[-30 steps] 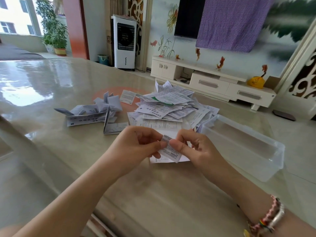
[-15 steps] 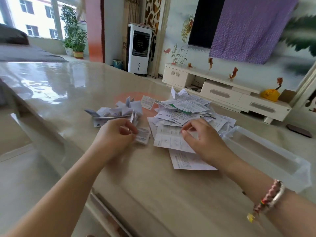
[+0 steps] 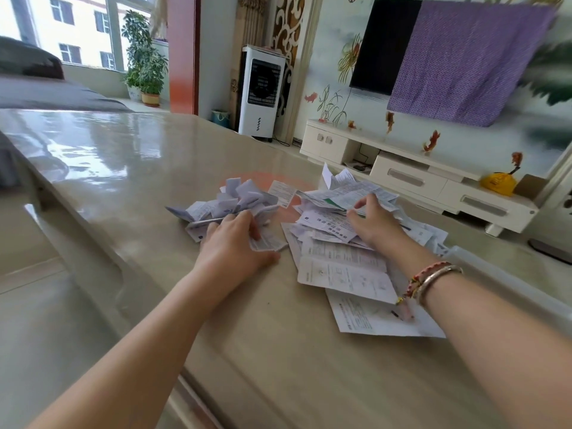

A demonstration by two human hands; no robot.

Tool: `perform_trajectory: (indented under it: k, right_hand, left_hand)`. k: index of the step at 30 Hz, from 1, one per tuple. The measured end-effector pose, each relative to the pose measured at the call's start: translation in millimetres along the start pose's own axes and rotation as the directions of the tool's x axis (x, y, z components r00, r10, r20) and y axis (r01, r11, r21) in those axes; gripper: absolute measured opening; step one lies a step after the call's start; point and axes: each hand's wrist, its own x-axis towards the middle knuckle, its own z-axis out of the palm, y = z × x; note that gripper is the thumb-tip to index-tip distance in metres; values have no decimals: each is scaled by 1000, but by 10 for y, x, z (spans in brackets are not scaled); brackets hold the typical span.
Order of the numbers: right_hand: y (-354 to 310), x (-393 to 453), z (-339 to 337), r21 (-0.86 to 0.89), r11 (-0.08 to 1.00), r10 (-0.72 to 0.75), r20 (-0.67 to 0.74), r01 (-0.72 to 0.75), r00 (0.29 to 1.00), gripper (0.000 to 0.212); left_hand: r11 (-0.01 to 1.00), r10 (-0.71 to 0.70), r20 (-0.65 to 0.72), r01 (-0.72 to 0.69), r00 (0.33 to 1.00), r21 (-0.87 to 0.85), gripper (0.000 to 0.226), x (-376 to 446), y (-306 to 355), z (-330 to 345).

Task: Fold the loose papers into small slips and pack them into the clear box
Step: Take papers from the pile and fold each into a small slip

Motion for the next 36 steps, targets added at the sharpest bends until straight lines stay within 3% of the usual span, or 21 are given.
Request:
perform_trajectory:
  k: [6, 10, 12, 20, 26, 30, 35, 36]
  right_hand:
    - [55, 14, 70, -344, 934, -130, -64, 100, 990, 42]
    - [75, -114, 35, -489, 859, -260, -163, 151, 952, 17]
    - [78, -259, -7, -495, 849, -297, -158, 185, 942, 18]
    - [108, -1297, -342, -144, 931, -354, -132, 335, 926, 9]
    - [276, -1620, -394, 174, 926, -324, -83, 334, 942, 16]
    - [365, -1649, -408, 303, 887, -328, -117, 348, 938, 19]
    - [433, -1602, -449, 417, 842, -290, -186, 342, 939, 21]
    - [437, -1589, -450, 461, 821, -279, -192, 337, 941, 19]
  left_hand:
    - [994, -12, -25, 14, 1000, 107, 39, 44, 12, 10]
    - [984, 10, -68, 2, 998, 177, 42, 14, 73, 27]
    - [984, 25, -82, -10, 996, 178, 48, -21, 127, 26]
    - [982, 174, -109, -166, 979, 87, 63, -320, 389, 80]
    - [922, 386, 82, -386, 919, -19, 78, -590, 557, 237]
    - [921, 380, 235, -341, 895, -191, 78, -654, 617, 274]
    - [850, 399, 247, -255, 883, -462, 78, -689, 669, 270]
    - [847, 389, 254, -235, 886, -476, 68, -688, 671, 289]
